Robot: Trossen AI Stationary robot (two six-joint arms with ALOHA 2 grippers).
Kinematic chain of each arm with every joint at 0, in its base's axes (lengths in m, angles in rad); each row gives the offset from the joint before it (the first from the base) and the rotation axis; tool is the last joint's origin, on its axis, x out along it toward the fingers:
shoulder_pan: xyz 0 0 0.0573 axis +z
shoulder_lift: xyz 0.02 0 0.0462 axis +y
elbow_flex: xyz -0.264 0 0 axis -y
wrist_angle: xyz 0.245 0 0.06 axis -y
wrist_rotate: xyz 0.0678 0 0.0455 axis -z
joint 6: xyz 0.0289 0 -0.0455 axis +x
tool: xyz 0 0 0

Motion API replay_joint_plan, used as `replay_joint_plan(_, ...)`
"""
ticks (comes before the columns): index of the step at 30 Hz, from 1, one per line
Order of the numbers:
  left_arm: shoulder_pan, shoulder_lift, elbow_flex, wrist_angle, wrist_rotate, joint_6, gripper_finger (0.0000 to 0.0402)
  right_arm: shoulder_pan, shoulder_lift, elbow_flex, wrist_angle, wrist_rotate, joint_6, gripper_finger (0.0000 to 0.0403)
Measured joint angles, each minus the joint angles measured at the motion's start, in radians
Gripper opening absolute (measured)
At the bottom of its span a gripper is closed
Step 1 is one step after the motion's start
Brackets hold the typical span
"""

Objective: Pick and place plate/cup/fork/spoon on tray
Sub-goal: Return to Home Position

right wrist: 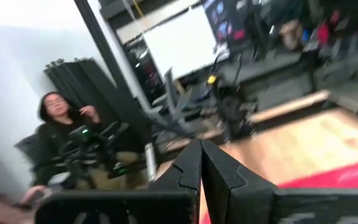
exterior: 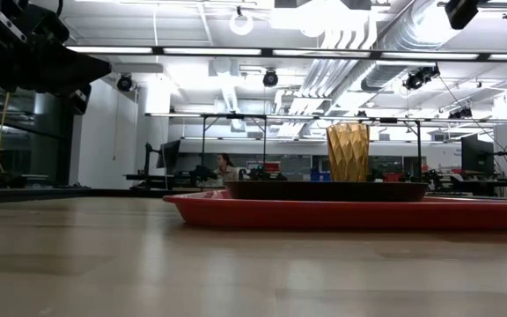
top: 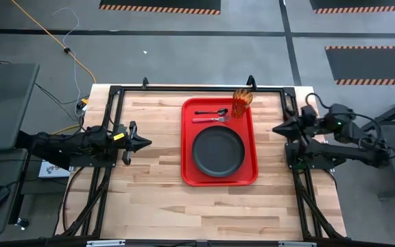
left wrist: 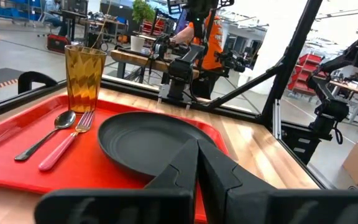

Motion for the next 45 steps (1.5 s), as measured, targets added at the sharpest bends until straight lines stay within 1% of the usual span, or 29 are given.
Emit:
replay_joint_plan(3,0.0,0.0,0.0,0.0,0.0,0.0,0.0001,0.016,-0.038,0.0,-0.002,0.038,-0.045,0.0)
replay_joint_plan(5,0.0,0.0,0.0,0.0,0.0,0.0,0.0001,0.027,-0.043,0.0,-0.008,0.042,-0.064,0.0)
replay_joint_plan(7,0.0,0.0,0.0,0.0,0.0,0.0,0.0001,0.04,-0.044,-0.028,0.02,0.041,-0.068,0.0)
replay_joint_plan(9,0.0,0.0,0.0,0.0,0.0,0.0,0.0001,0.057,-0.049,-0.098,0.095,0.036,-0.046,0.0)
replay_joint_plan(14,0.0,0.0,0.0,0.0,0.0,0.0,0.0001,0.091,-0.085,-0.332,0.378,0.057,0.007,0.0)
replay_joint_plan(17,0.0,0.0,0.0,0.0,0.0,0.0,0.0002,0.091,-0.121,-0.41,0.457,0.064,0.03,0.0)
replay_joint_plan(25,0.0,0.0,0.0,0.0,0.001,0.0,0.0003,0.092,-0.254,-0.529,0.459,0.074,0.039,0.0)
replay_joint_plan(32,0.0,0.0,0.0,0.0,0.001,0.0,0.0003,0.101,-0.253,-0.596,0.528,0.141,0.023,0.0)
replay_joint_plan(38,0.0,0.0,0.0,0.0,0.002,0.0,0.0003,0.133,-0.25,-0.596,0.481,0.271,-0.021,0.0)
replay_joint_plan(42,0.0,0.0,0.0,0.0,0.001,0.0,0.0003,0.171,-0.25,-0.596,0.388,0.384,-0.026,0.0)
replay_joint_plan(45,0.0,0.0,0.0,0.0,0.001,0.0,0.0003,0.205,-0.25,-0.596,0.334,0.414,-0.042,0.0)
